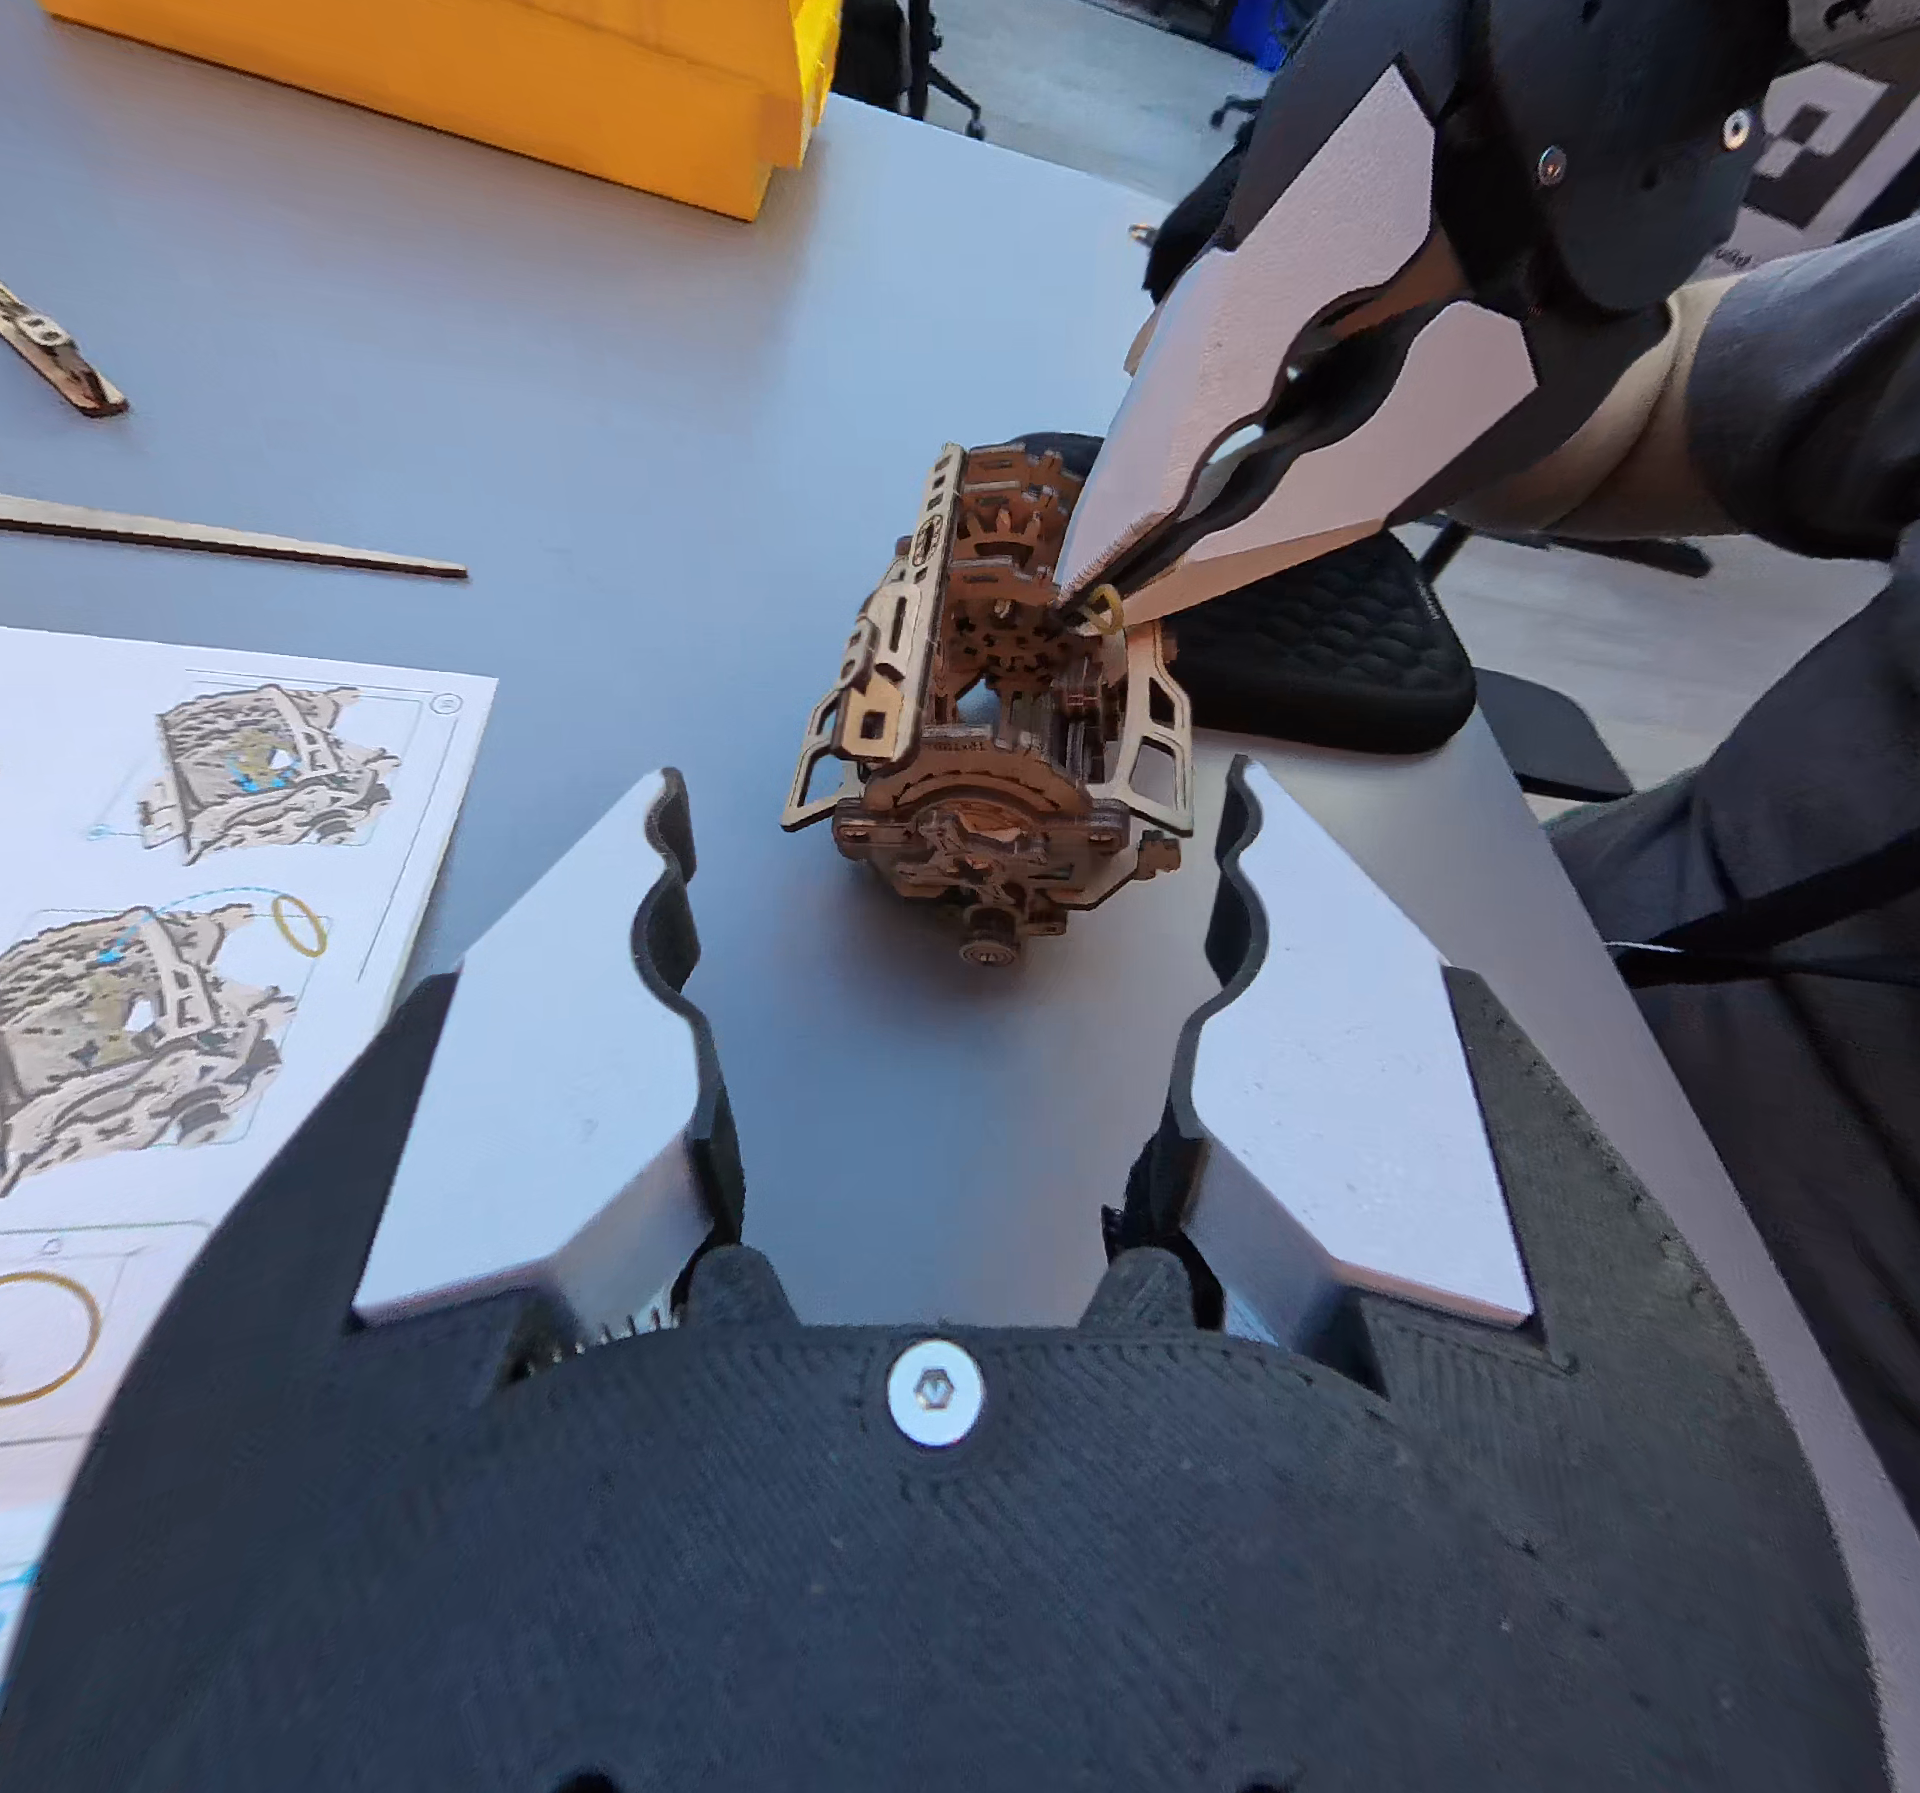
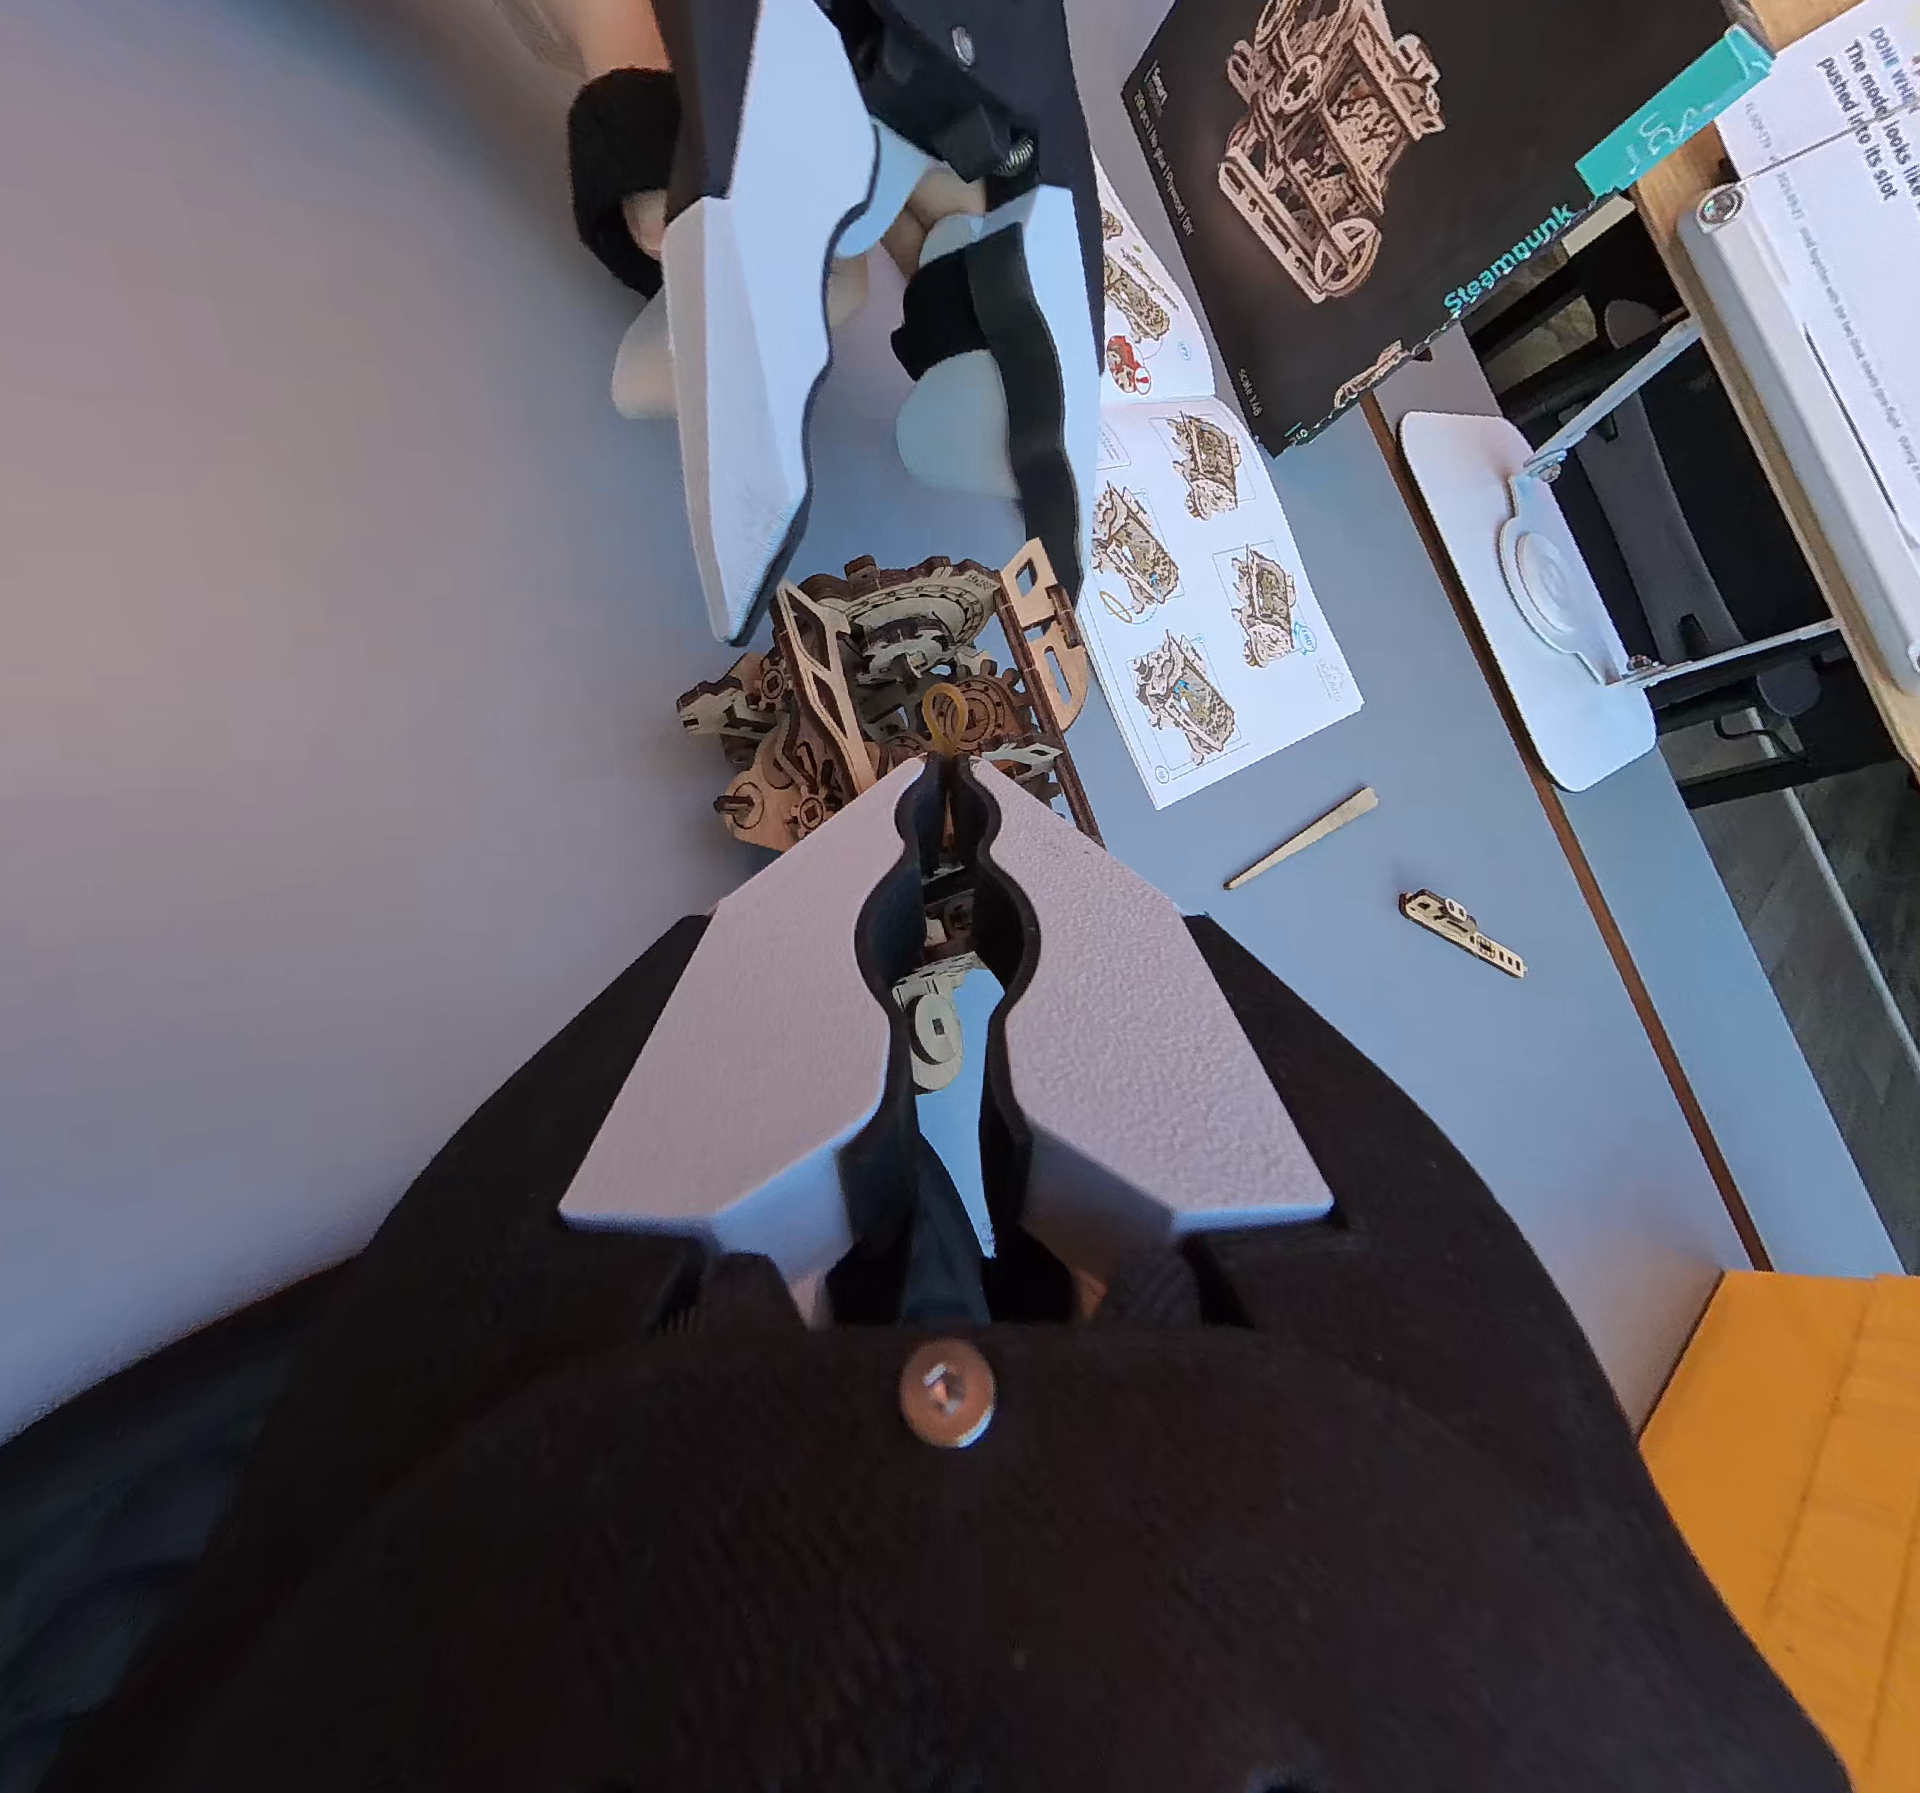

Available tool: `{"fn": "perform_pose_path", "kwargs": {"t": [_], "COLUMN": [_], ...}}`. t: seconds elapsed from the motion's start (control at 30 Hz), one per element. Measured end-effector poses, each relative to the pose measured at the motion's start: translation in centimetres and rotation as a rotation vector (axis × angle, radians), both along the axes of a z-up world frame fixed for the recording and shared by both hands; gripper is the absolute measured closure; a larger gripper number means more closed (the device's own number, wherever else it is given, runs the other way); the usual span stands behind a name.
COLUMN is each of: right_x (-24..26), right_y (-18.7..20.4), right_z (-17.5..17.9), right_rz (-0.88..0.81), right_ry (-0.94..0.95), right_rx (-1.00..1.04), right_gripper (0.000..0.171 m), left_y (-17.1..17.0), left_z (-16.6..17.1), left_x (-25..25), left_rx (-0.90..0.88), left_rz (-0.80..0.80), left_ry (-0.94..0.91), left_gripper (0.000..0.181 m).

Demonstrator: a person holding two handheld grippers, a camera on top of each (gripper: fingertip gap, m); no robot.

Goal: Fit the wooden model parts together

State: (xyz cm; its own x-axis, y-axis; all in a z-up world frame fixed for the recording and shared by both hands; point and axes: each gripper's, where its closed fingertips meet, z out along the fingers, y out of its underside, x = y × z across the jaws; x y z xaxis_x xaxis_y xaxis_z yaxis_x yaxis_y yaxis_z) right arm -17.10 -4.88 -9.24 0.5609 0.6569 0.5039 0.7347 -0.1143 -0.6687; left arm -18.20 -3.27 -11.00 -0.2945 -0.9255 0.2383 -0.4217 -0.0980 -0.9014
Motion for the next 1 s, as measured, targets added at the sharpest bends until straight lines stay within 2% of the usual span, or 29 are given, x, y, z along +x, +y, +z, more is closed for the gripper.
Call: {"fn": "perform_pose_path", "kwargs": {"t": [0.13,0.27,0.33,0.8,1.0], "right_x": [-0.1,-0.5,-0.5,-1.8,-2.3], "right_y": [-0.1,-0.2,-0.2,-0.9,-0.8], "right_z": [-0.1,-0.3,-0.4,-0.5,-0.7], "right_rz": [0.009,0.023,0.023,0.047,0.037], "right_ry": [-0.005,-0.016,-0.026,0.008,-0.023], "right_rx": [-0.004,-0.008,-0.008,-0.063,-0.078], "right_gripper": [0.171,0.171,0.171,0.171,0.171], "left_y": [-0.1,-0.9,-1.3,-2.0,-2.1], "left_z": [0.3,-0.8,-1.0,-0.9,-0.9], "left_x": [0.2,0.0,0.1,0.1,0.2], "left_rx": [-0.038,0.061,0.089,0.232,0.228], "left_rz": [-0.022,-0.060,-0.071,-0.053,-0.044], "left_ry": [-0.002,0.043,0.041,0.033,0.043], "left_gripper": [0.090,0.089,0.096,0.097,0.097]}}
